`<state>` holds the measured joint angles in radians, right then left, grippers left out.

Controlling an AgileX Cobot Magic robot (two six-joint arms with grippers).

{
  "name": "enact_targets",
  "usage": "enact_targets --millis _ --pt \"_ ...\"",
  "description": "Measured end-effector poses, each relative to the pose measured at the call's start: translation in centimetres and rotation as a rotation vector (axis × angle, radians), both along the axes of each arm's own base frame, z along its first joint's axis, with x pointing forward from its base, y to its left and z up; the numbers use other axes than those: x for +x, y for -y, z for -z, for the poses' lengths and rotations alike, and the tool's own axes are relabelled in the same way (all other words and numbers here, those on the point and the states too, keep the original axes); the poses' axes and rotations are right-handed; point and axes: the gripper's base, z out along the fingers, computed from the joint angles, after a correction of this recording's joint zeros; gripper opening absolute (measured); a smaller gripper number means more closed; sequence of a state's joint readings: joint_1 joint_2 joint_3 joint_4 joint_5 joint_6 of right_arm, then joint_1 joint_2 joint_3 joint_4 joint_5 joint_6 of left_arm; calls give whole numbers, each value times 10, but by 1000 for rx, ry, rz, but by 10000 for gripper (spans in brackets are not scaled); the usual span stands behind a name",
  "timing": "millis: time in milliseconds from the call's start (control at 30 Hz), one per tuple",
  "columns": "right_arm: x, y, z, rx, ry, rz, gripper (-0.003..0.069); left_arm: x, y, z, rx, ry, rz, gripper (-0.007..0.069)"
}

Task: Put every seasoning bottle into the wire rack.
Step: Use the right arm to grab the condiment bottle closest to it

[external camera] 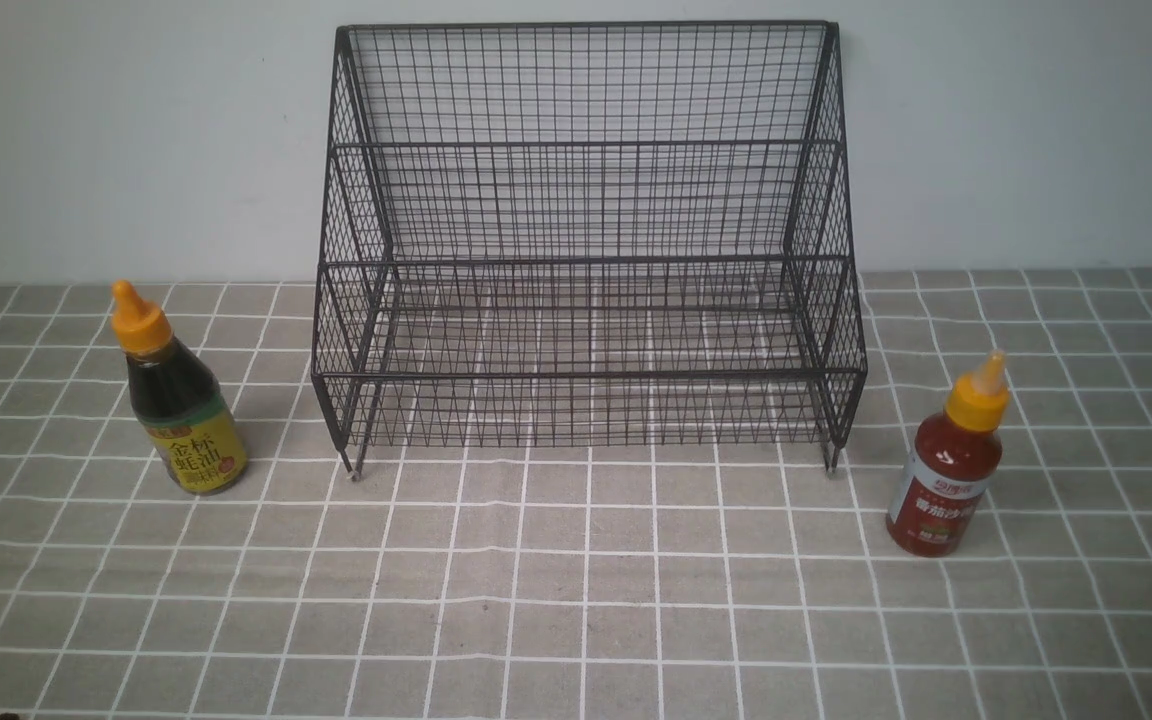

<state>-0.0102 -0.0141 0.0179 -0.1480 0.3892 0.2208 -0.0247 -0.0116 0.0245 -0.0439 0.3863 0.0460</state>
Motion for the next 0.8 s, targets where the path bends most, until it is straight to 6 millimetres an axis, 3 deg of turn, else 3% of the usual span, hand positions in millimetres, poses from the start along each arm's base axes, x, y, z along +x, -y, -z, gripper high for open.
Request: enact_targets --millis 400,600,633,667,700,800 --pt "0 -1 -1 44 14 -2 -9 0 0 0 0 0 0 -6" --pt "2 -6 -14 448 194 -10 -9 0 0 0 0 0 0 -6" --pt "2 -5 -21 607 272 -6 -9 0 0 0 0 0 0 -6" --pt "2 -5 -22 607 280 -6 -9 0 0 0 0 0 0 -6" --pt "2 -3 -27 735 337 2 -9 0 0 0 0 0 0 -6" --pt "1 -1 -30 807 378 9 -9 0 0 0 0 0 0 -6"
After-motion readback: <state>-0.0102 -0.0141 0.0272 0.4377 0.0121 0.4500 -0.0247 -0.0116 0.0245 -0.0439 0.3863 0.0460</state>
